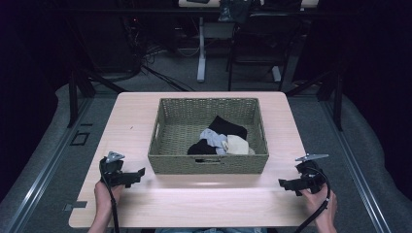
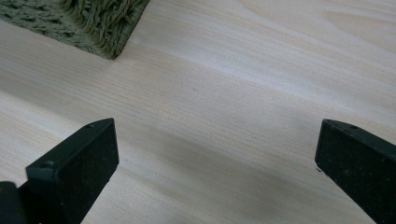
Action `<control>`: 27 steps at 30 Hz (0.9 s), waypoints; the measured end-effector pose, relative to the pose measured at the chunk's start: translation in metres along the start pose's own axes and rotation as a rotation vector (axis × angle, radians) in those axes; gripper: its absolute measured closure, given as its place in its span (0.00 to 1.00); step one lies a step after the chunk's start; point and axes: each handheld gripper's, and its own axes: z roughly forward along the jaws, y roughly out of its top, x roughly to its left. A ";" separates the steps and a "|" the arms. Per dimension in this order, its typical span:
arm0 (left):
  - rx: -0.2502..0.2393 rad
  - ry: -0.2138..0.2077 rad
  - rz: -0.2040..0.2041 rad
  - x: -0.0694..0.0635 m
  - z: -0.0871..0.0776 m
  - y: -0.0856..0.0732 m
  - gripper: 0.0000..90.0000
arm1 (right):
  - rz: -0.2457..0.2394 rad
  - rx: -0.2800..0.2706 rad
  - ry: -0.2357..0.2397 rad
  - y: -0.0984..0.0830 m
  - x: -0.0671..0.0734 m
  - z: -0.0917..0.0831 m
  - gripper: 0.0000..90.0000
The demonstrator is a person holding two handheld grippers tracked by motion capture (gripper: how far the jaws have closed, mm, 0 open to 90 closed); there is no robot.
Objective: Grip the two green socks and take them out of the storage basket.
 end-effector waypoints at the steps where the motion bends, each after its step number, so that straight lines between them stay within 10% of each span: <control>1: 0.003 -0.002 0.003 -0.001 0.001 0.000 0.01 | 0.001 0.002 -0.001 0.000 0.000 0.000 0.00; 27: 0.006 0.023 0.059 -0.005 0.001 0.000 0.01 | -0.024 -0.020 0.012 0.016 -0.001 -0.016 0.00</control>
